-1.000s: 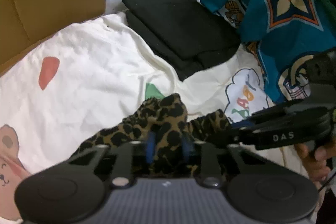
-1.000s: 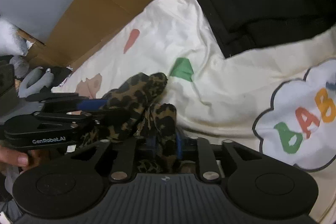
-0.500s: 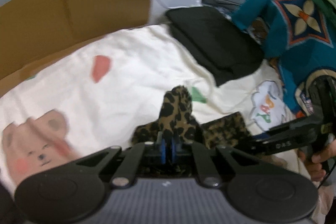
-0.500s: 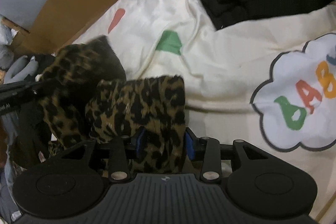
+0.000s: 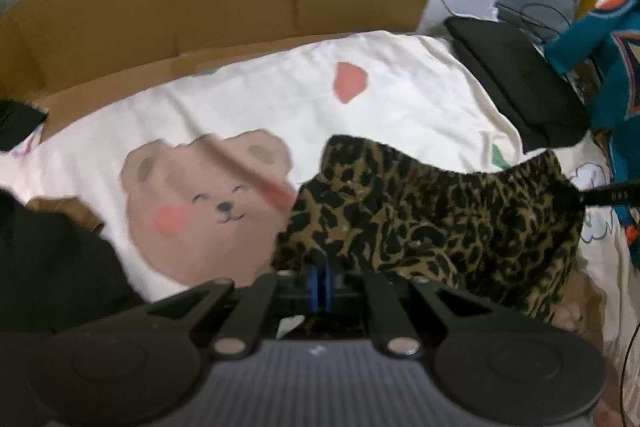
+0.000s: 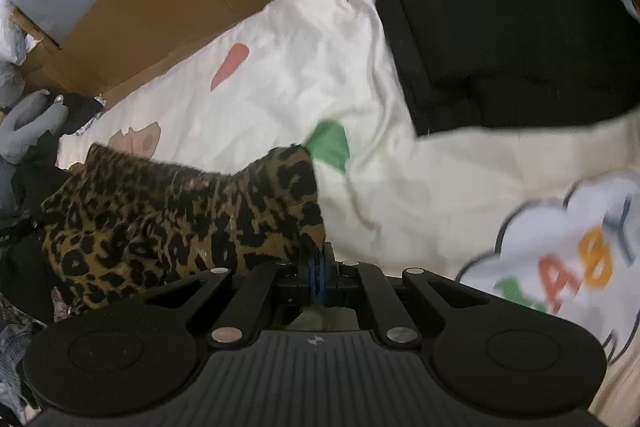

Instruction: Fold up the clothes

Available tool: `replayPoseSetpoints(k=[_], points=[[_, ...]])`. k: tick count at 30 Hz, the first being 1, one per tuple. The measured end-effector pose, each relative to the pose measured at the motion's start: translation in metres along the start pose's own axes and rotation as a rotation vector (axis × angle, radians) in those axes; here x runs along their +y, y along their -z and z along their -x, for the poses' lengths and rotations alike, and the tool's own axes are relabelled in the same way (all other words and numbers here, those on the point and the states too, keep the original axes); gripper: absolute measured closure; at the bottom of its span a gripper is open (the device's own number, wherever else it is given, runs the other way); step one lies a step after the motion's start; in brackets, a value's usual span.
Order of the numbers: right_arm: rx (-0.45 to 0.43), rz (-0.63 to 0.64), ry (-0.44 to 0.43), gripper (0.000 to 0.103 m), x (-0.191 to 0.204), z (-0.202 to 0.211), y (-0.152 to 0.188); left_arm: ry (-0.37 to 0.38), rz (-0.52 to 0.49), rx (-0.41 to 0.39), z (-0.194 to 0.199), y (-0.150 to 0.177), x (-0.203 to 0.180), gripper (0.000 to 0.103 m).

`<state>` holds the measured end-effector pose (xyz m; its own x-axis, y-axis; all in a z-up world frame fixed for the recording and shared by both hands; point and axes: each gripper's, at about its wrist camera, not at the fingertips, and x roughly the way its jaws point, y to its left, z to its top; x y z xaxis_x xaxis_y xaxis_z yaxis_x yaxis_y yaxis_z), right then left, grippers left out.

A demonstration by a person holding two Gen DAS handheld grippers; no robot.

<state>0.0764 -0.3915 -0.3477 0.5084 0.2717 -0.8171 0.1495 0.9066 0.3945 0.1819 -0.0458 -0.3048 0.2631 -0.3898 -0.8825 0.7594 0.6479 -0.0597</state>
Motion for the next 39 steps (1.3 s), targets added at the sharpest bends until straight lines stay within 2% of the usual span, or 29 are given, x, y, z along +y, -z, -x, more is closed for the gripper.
replayPoseSetpoints(k=[8,13,17,23,33,39], points=[[-0.054,0.153,0.032,0.103,0.032,0.003,-0.063,-0.024,0.030,-0.038,0.027,0.010,0.018,0.099],[-0.080,0.255,0.044,0.103,0.051,0.000,-0.103,-0.024,0.001,-0.057,0.040,0.009,0.028,0.099],[-0.092,0.316,0.049,0.103,0.069,-0.010,-0.128,-0.039,0.016,-0.081,0.045,0.003,0.041,0.099],[-0.095,0.396,0.039,0.103,0.101,-0.032,-0.154,-0.116,-0.001,-0.063,0.025,-0.008,0.067,0.099],[-0.086,0.457,0.087,0.103,0.130,-0.088,-0.193,-0.145,0.113,-0.061,-0.029,-0.016,0.106,0.099],[-0.099,0.468,0.096,0.103,0.142,-0.109,-0.207,-0.188,0.169,-0.090,-0.033,-0.029,0.123,0.099]])
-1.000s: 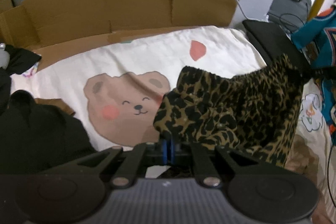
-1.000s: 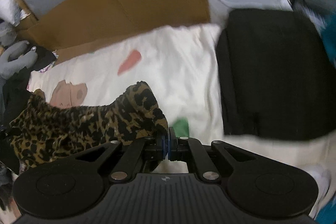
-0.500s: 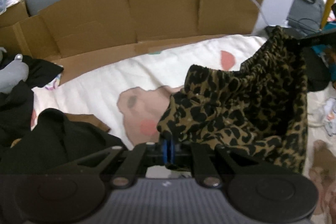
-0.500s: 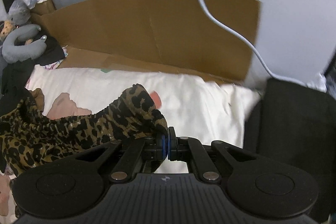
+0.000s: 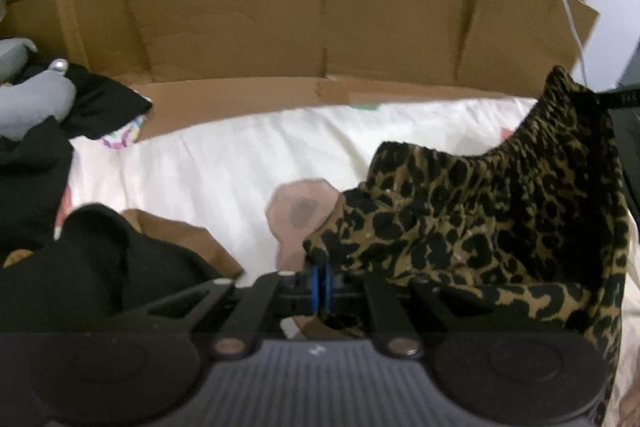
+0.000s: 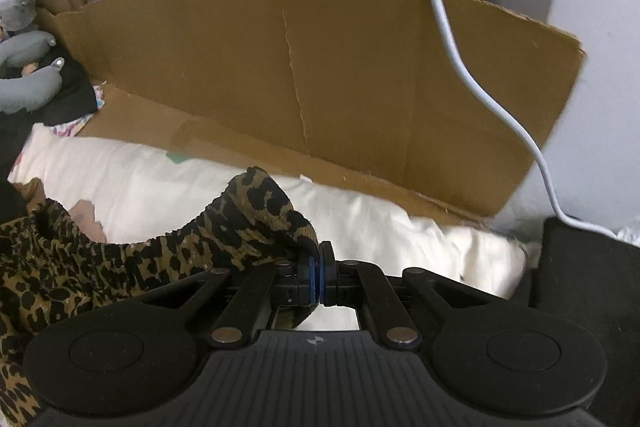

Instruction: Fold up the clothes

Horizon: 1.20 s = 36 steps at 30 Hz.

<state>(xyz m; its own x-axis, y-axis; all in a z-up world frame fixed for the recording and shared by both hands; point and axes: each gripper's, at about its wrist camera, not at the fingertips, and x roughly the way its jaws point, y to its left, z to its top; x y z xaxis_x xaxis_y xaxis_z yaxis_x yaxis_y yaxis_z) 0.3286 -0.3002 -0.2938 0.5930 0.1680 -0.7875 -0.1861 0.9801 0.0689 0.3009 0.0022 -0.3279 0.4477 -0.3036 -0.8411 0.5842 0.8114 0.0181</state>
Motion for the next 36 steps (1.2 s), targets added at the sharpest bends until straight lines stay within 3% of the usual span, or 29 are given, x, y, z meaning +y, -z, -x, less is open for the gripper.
replayPoseSetpoints(k=[5,9,12,13,14,15,17,23,27,32,36], points=[[0.011,0.011,0.015,0.103,0.007,-0.025,-0.010,-0.034,0.042,0.019,-0.023,-0.009,0.011,0.099],[0.080,0.007,0.029,0.101,0.007,-0.055,-0.009,-0.042,0.099,0.108,-0.057,-0.011,0.012,0.096],[0.092,-0.022,0.029,0.096,0.006,-0.053,-0.006,-0.054,0.112,0.119,-0.056,-0.012,0.006,0.092],[0.086,-0.018,0.027,0.095,0.008,-0.048,-0.005,-0.059,0.103,0.115,-0.052,-0.013,0.003,0.090],[0.078,-0.009,0.025,0.087,0.010,-0.042,-0.004,-0.056,0.094,0.112,-0.048,-0.013,0.001,0.088],[0.070,-0.007,0.018,0.072,0.011,-0.035,-0.003,-0.046,0.083,0.105,-0.044,-0.014,-0.001,0.088],[0.054,-0.010,0.001,0.065,0.012,-0.021,-0.001,-0.043,0.066,0.094,-0.038,-0.016,-0.001,0.088],[0.072,-0.042,-0.054,0.065,0.023,0.015,0.003,-0.009,0.026,0.071,-0.014,-0.029,0.006,0.088],[0.117,-0.065,-0.120,0.065,0.043,0.039,0.016,-0.002,-0.061,0.047,0.006,-0.041,0.004,0.076],[0.155,-0.124,-0.199,0.062,0.072,0.061,0.039,0.030,-0.065,0.050,0.027,-0.029,0.002,0.076],[0.135,-0.113,-0.239,0.059,0.099,0.077,0.059,0.108,0.000,0.038,0.041,-0.003,-0.007,0.077]])
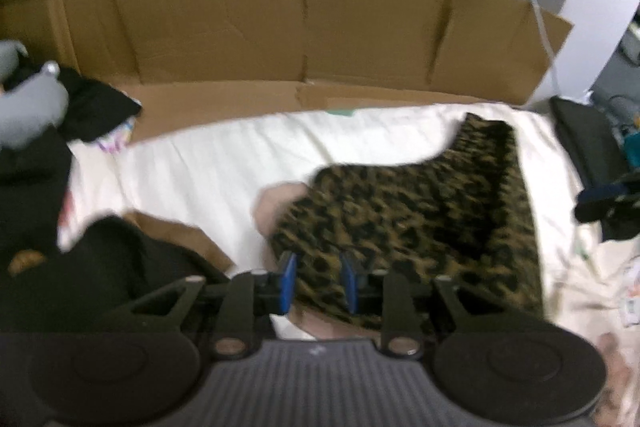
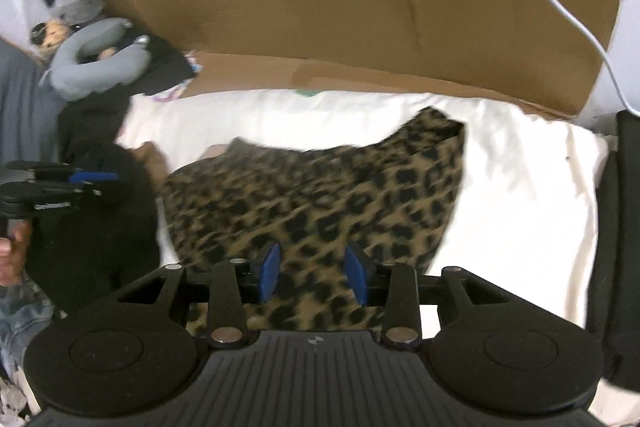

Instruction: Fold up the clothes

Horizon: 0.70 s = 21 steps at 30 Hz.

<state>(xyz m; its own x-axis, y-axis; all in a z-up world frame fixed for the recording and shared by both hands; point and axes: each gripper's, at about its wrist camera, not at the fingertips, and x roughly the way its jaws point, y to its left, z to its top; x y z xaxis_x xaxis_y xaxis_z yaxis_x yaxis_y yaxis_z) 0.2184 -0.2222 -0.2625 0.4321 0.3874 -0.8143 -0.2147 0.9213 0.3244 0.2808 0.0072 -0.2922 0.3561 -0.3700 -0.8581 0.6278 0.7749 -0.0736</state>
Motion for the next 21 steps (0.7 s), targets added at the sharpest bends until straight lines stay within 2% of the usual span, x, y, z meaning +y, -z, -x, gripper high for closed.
replayPoseSetpoints(k=[3,6,9,10,12,14,17,18,19,20,21], points=[[0.004,0.018,-0.021,0.059,0.017,0.000,0.019,0.078,0.034,-0.033,0.005,0.017,-0.012,0.077],[0.007,0.035,-0.019,0.059,0.025,0.008,0.040,0.176,0.029,-0.110,0.011,0.032,-0.031,0.075],[-0.009,0.052,-0.006,0.059,0.025,0.022,0.061,0.208,0.034,-0.105,0.002,0.038,-0.046,0.073],[-0.013,0.047,-0.002,0.059,0.024,0.026,0.067,0.227,0.048,-0.103,-0.002,0.039,-0.048,0.069],[-0.019,0.035,0.008,0.059,0.020,0.033,0.082,0.246,0.064,-0.105,-0.011,0.042,-0.055,0.048],[-0.028,0.031,0.026,0.059,0.015,0.039,0.096,0.252,0.065,-0.113,-0.017,0.045,-0.061,0.044],[-0.047,-0.011,0.039,0.059,0.003,0.048,0.121,0.304,0.124,-0.092,-0.026,0.047,-0.063,0.050],[-0.059,-0.032,0.038,0.059,-0.001,0.052,0.128,0.305,0.123,-0.078,-0.028,0.047,-0.066,0.057],[-0.065,-0.056,0.031,0.059,-0.006,0.056,0.135,0.304,0.122,-0.064,-0.030,0.047,-0.069,0.066],[-0.063,-0.080,0.023,0.059,-0.010,0.059,0.141,0.283,0.117,-0.050,-0.032,0.047,-0.072,0.091],[-0.062,-0.100,0.022,0.059,-0.013,0.061,0.146,0.279,0.117,-0.030,-0.032,0.046,-0.074,0.097]])
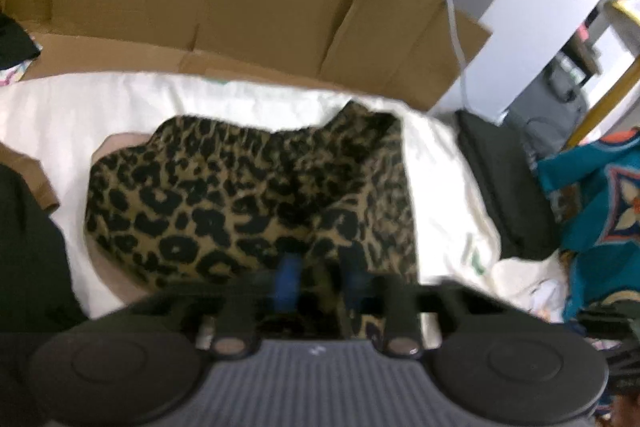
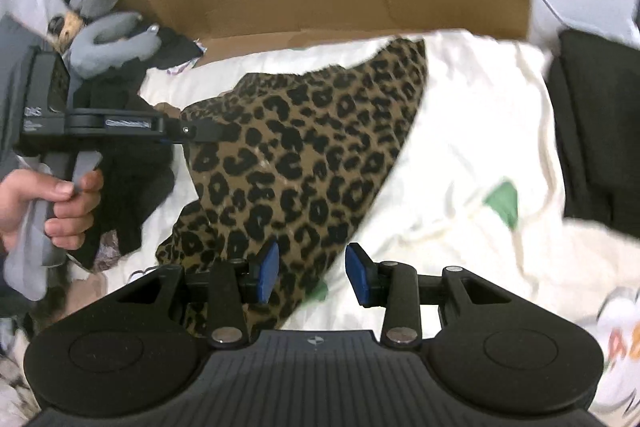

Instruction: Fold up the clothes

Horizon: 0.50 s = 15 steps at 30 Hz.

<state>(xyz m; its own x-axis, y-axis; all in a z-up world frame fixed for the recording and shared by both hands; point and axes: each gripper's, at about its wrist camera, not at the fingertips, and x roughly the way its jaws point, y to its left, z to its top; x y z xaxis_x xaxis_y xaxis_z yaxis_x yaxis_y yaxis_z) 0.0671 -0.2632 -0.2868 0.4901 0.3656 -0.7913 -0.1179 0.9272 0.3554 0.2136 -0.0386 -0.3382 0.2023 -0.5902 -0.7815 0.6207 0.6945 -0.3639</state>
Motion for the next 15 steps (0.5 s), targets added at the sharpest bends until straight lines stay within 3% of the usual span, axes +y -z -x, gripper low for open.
replayPoseSetpoints(k=[7,15], points=[[-0.050,-0.119,-0.011,0.059,-0.021,0.026,0.011,0.048,-0.042,-0.014,0.028,-0.007,-0.054,0.098],[-0.139,-0.277,-0.111,0.059,-0.048,0.053,0.008,0.122,-0.107,0.004,0.025,0.000,-0.130,0.098]])
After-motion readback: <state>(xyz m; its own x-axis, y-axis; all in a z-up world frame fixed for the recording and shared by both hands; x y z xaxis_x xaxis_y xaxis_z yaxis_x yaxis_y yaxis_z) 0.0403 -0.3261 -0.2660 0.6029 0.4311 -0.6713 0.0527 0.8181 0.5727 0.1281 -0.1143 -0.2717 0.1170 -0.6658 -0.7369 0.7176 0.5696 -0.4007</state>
